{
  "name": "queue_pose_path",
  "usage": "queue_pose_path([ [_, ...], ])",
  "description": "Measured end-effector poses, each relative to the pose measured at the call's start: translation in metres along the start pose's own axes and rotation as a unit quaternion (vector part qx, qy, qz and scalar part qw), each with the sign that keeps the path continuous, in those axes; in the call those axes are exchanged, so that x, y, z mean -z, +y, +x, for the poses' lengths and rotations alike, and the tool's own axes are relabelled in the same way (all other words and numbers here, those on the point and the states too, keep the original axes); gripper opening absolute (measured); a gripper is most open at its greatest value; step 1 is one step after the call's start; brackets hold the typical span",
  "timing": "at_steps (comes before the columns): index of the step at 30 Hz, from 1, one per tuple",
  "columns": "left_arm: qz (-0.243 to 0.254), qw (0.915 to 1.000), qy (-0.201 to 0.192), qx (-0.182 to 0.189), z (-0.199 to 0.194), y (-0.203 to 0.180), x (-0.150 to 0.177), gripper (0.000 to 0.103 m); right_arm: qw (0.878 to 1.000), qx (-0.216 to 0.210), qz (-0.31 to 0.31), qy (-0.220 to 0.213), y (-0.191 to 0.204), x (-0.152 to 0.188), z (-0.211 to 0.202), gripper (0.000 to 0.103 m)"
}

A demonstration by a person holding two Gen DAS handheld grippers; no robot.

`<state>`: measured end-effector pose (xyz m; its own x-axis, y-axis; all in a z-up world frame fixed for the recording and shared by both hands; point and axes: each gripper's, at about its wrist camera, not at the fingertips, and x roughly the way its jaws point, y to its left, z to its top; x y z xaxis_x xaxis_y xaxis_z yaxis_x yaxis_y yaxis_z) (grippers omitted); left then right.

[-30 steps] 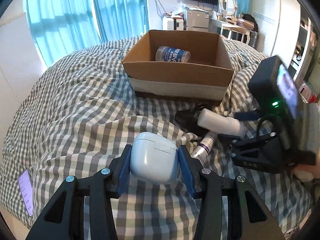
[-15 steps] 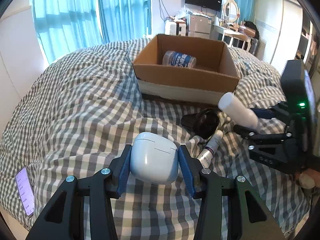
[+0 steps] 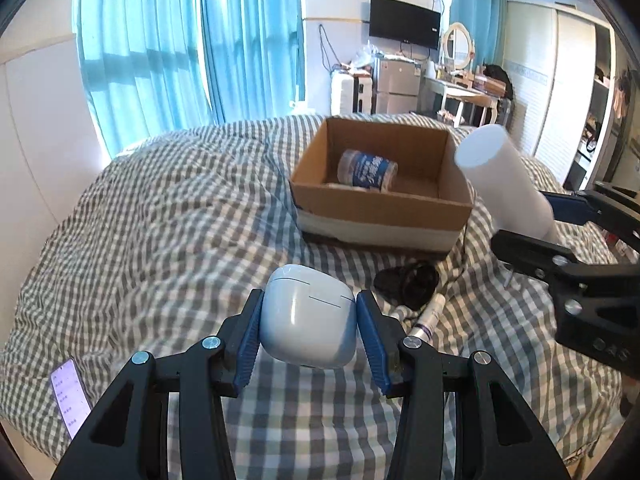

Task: Organize objects
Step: 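Carry the earbud case and white device over the box and lower them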

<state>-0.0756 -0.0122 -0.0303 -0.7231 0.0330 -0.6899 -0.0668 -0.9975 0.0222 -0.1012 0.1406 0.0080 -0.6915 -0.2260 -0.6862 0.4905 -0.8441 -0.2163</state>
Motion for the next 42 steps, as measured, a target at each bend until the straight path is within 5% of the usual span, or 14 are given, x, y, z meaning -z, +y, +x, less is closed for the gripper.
queue_pose_path([
  [9,-0.004,0.9993,-0.037,0.002,-0.005,0.005,-0.039,0.047,0.999,0.007,0.031,-0.042,-0.003,-0.018,-0.026,0.051],
  [17,-0.007,0.9983,-0.054,0.022,0.017,0.007,-0.082,0.047,0.994,0.031,0.078,-0.072,-0.035,-0.037,-0.006,0.051],
  [32,0.027,0.9929,-0.058,0.101,0.113,0.010,-0.164,0.047,0.991,0.017,0.129,-0.035,-0.099,-0.080,0.078,0.051],
  [42,0.097,0.9854,-0.032,0.136,0.183,-0.020,-0.176,0.047,0.993,0.017,0.119,0.014,-0.128,-0.080,0.143,0.051],
])
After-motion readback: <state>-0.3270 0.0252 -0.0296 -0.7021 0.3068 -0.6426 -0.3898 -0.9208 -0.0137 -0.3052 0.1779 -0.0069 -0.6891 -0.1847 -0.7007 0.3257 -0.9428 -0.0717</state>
